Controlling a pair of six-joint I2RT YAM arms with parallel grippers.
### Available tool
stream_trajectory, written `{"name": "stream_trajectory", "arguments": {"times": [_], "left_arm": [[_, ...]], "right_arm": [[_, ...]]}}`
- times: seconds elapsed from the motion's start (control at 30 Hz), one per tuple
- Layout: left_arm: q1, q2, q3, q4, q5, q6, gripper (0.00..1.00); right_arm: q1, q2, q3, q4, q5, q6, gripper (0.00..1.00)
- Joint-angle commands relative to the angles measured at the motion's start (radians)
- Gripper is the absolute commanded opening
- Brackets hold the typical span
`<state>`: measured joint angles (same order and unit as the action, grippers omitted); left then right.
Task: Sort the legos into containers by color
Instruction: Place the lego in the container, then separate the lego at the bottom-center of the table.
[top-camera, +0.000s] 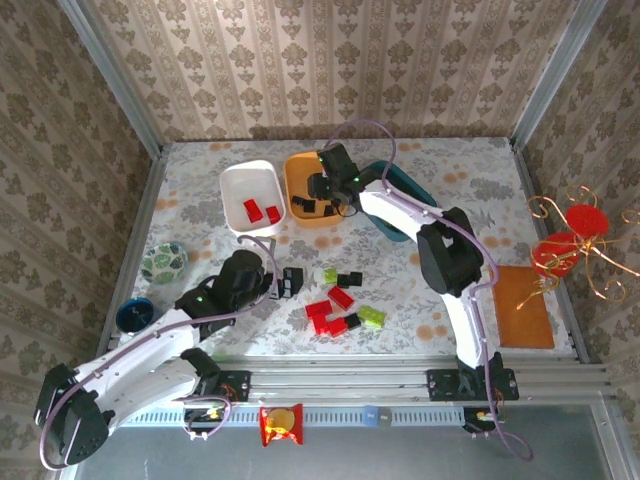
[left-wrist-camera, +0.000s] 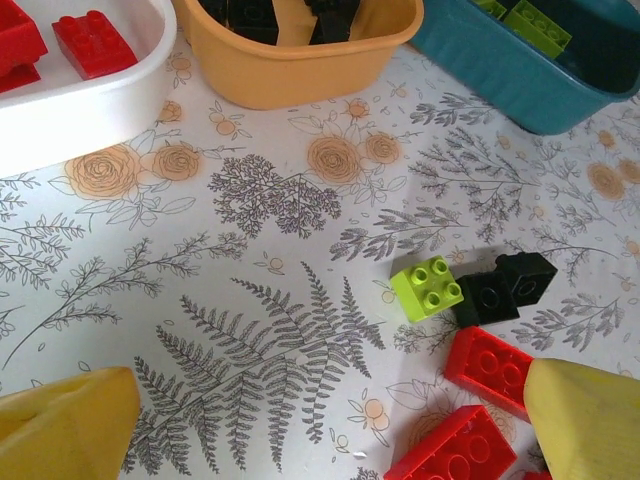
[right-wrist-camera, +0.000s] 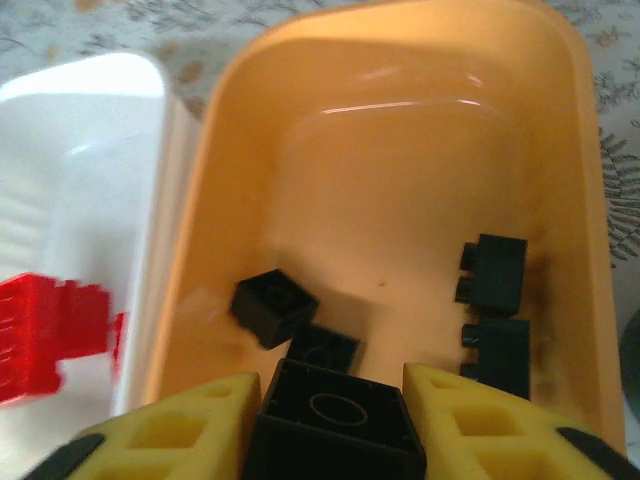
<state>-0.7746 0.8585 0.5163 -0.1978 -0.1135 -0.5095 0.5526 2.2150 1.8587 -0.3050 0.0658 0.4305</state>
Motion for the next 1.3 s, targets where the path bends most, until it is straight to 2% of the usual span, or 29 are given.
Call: {"name": "stream_trajectory", "arguments": {"times": [0.0,0.1,0.27,0.5,0.7,0.8,0.93,1.03,1.17,1.27], "left_arm": [[0.013,-0.016,-0.013,-0.013,0.032,-0.015,1.00],[0.017,-0.003,-0.009,-0.014,0.052,-0.007,1.00],[0.019,0.012,-0.004,-0.002,0.059,-0.001,1.00],[0.022,0.072,0.027,0.021,0.096,0.020,0.99],[0.015,0.225,0.095,0.037,0.206,0.061,0.90],[-0.011,0.316,0.142,-0.027,0.220,0.075,0.88],[-0.066,0.382,0.151,-0.063,0.233,0.082,0.79],[-0.117,0.413,0.154,-0.072,0.261,0.098,0.80],[-0.174,0.463,0.182,-0.117,0.244,0.122,0.87],[-0.200,0.487,0.201,-0.153,0.230,0.121,0.85]], "right_arm": [[-0.006,0.054,0.104,-0.093,-0.016,0.027,0.57],[-0.005,0.044,0.137,-0.109,-0.024,0.020,0.65],[0.008,-0.090,0.038,-0.072,-0.029,0.001,0.69],[0.039,-0.383,-0.367,0.098,-0.072,0.039,0.70],[0.044,-0.608,-0.697,0.152,-0.061,0.067,0.70],[0.044,-0.706,-0.813,0.146,-0.035,0.067,0.70],[0.044,-0.816,-0.935,0.130,-0.012,0.072,0.70],[0.044,-0.887,-1.004,0.125,0.003,0.080,0.70],[0.039,-0.942,-1.057,0.119,0.025,0.088,0.70],[0.031,-0.956,-1.070,0.113,0.029,0.090,0.70]]}}
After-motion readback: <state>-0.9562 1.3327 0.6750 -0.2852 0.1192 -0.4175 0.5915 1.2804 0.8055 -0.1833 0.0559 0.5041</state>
